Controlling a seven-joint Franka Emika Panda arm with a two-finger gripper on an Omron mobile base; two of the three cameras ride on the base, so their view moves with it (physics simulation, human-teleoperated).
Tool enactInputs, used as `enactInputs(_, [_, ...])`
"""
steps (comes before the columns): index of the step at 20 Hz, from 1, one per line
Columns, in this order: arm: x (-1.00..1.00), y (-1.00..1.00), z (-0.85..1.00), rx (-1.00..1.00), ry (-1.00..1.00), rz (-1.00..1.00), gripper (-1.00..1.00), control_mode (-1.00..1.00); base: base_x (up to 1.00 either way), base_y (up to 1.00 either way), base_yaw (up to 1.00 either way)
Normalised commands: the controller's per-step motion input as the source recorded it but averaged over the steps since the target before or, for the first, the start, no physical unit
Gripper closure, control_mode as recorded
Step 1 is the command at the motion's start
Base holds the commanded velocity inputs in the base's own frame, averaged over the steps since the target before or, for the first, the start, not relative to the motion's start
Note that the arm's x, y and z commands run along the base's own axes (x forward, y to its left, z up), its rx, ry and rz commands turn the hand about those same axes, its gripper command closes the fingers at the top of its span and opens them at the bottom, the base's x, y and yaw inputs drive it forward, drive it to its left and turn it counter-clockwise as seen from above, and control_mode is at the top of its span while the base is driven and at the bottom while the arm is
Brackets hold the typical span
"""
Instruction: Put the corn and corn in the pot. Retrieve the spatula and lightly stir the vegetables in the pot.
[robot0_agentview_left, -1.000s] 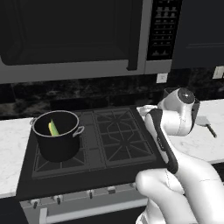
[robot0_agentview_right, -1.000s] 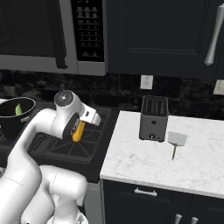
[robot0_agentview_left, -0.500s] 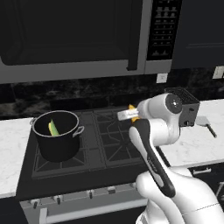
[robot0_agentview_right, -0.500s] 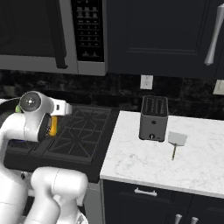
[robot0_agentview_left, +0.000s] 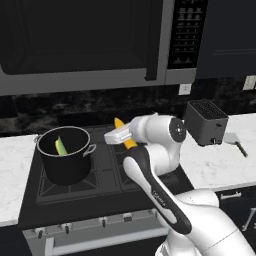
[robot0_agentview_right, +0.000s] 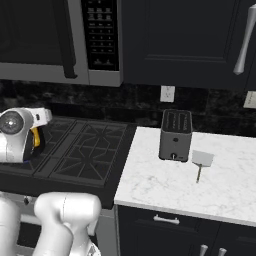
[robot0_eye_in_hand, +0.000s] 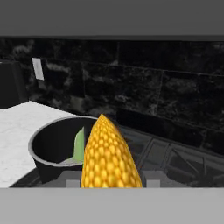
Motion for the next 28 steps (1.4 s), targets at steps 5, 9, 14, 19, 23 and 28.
enactInputs(5, [0.00, 0.99, 0.34, 0.00, 0.00, 0.15, 1.00, -1.00, 0.00, 0.00, 0.00])
enactInputs(9, [0.10, 0.83, 0.01, 0.00, 0.00, 0.11, 1.00, -1.00, 0.00, 0.00, 0.00])
enactInputs(14, [0.34, 0.63, -0.09, 0.00, 0.00, 0.08, 1.00, -1.00, 0.00, 0.00, 0.00])
enactInputs(19, [0.43, 0.41, -0.29, 0.00, -0.04, 0.03, 1.00, -1.00, 0.00, 0.00, 0.00])
enactInputs(23, [0.40, 0.38, -0.25, 0.00, -0.08, 0.00, 1.00, -1.00, 0.00, 0.00, 0.00])
enactInputs(28, [0.50, 0.35, -0.06, 0.00, -0.04, 0.00, 1.00, -1.00, 0.00, 0.00, 0.00])
